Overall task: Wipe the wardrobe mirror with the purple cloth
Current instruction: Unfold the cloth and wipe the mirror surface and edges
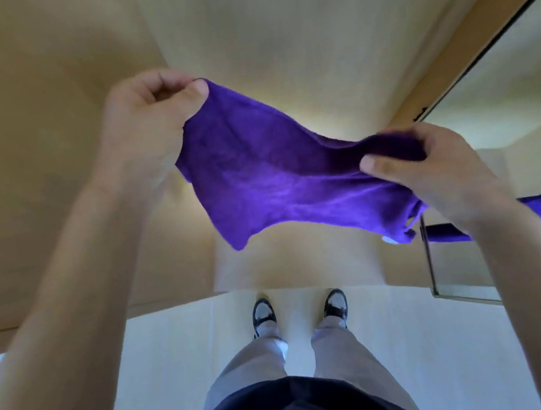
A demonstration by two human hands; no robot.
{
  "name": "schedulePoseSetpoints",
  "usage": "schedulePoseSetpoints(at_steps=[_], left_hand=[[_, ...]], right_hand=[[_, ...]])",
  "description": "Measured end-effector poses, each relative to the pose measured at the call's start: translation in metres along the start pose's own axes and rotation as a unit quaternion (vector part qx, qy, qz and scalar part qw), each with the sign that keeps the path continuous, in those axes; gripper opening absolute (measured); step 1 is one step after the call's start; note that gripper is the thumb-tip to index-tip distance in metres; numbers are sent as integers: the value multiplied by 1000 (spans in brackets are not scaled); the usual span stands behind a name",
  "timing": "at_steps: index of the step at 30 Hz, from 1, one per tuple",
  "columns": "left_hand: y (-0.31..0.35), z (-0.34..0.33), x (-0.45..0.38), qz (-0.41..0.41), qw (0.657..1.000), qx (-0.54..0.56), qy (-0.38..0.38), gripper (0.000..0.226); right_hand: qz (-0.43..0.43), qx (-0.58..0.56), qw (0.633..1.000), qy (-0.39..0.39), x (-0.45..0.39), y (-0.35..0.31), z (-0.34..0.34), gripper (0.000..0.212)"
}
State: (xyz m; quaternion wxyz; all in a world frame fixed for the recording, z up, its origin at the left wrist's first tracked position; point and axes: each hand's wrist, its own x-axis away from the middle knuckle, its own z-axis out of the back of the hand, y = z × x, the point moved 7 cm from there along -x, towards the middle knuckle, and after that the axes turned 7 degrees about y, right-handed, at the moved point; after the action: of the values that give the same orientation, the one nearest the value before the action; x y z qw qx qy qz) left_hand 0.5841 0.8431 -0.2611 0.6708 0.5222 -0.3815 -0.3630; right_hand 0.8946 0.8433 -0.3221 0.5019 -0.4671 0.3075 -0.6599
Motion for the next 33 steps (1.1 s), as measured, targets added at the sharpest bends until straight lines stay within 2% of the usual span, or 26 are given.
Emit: schedulePoseSetpoints(at_steps=[1,3,4,6,10,15,17,19,20,24,27,30,32,33], left_hand=[[19,2,2,-29,1000,13,0,17],[54,3,4,-83,996,29,3,17],[68,1,5,-104,994,34,11,21],[88,3,7,-129,991,37,25,32],[103,0,7,-121,989,82,4,45],[94,-24,1,-111,991,66,-19,29],[83,-52,1,-60,991,71,-95,34],[74,-87,12,1,976,58,-211,38],[73,-104,20,5,966,34,-256,39],[84,-158,57,-71,931,-45,-356,44],[97,-183,76,-95,907,-41,-409,48],[103,-202,93,-196,867,-146,-435,51],[100,-215,110,-230,827,-181,-480,54],[97,-220,116,-230,820,-181,-491,59]], right_hand=[[21,75,997,18,2,-9,7,31],[45,151,986,49,5,-22,19,14],[51,161,983,72,5,-24,28,24],[62,121,985,107,10,-32,37,34],[114,19,985,124,34,-57,52,23],[150,-89,970,168,67,-75,75,33],[166,-114,956,211,83,-82,89,32],[175,-123,945,249,98,-88,105,28],[172,-121,942,260,105,-89,112,26],[193,-69,928,312,138,-97,135,26],[222,43,902,367,174,-99,144,17],[228,95,863,441,212,-94,154,15],[218,109,827,506,232,-87,164,8],[213,110,810,536,240,-81,170,5]])
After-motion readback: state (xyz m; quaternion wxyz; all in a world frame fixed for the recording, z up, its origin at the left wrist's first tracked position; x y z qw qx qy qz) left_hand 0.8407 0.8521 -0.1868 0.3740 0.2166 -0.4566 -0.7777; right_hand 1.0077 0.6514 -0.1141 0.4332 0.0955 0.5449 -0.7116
